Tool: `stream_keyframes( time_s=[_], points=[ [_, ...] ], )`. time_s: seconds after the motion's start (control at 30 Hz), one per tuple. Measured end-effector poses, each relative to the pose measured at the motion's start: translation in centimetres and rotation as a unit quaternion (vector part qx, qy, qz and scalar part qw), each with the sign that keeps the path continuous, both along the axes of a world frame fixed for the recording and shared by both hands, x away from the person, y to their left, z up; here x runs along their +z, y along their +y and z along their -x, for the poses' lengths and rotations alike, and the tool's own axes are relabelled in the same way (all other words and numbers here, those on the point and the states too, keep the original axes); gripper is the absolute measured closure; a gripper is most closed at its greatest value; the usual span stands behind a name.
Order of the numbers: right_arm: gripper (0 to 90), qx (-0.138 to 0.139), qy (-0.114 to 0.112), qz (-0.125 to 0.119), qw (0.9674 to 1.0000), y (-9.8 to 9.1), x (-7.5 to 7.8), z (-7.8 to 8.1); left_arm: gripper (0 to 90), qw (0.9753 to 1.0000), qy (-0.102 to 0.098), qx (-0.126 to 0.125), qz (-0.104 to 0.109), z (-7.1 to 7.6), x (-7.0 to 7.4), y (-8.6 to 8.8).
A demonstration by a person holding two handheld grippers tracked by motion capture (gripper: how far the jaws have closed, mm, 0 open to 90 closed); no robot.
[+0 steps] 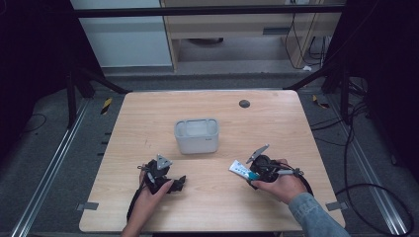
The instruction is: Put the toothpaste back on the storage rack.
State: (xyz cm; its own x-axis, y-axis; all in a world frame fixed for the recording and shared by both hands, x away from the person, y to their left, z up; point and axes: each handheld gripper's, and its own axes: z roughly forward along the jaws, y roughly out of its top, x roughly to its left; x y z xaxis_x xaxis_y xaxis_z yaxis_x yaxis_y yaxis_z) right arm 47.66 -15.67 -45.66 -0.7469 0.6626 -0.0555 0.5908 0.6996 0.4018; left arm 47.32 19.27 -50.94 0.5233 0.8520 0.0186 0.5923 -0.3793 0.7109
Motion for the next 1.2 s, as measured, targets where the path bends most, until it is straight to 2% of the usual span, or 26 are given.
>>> stream_keyframes(
  time_s=[0.07, 0.2, 0.33, 0.37, 0.6, 0.73, 1.03, 1.2],
  points=[
    [48.0, 0.003, 0.004, 0.004, 1.0000, 0.3, -0.3, -0.4, 0.0, 1.0000, 0.000, 0.000, 0.000, 0.0, 0.0, 0.0],
    [48.6, -0.012, 0.010, 0.009, 0.9998, 0.6, -0.4, -1.2, 0.0, 1.0000, 0.000, 0.000, 0.000, 0.0, 0.0, 0.0],
    [48.4, -0.010, 0.018, 0.013, 0.9997, 0.7, -0.5, -1.7, 0.0, 1.0000, 0.000, 0.000, 0.000, 0.0, 0.0, 0.0],
    [48.4, -0.009, 0.027, 0.013, 0.9995, 0.8, -0.7, -2.0, 0.0, 1.0000, 0.000, 0.000, 0.000, 0.0, 0.0, 0.0],
    [49.1, -0.004, 0.038, 0.016, 0.9991, 1.1, -1.1, -2.8, 0.0, 1.0000, 0.000, 0.000, 0.000, 0.0, 0.0, 0.0],
    [53.1, -0.003, 0.044, 0.016, 0.9989, 1.4, -1.3, -3.0, 0.0, 1.0000, 0.000, 0.000, 0.000, 0.0, 0.0, 0.0],
    [56.1, -0.001, 0.048, 0.025, 0.9985, 1.6, -1.3, -3.2, 0.0, 1.0000, 0.000, 0.001, 0.000, 0.0, 0.0, 0.0],
    [60.2, 0.011, 0.035, 0.035, 0.9987, 1.7, -1.2, -3.1, 0.0, 1.0000, 0.000, 0.001, 0.000, 0.0, 0.0, 0.0]
  ],
)
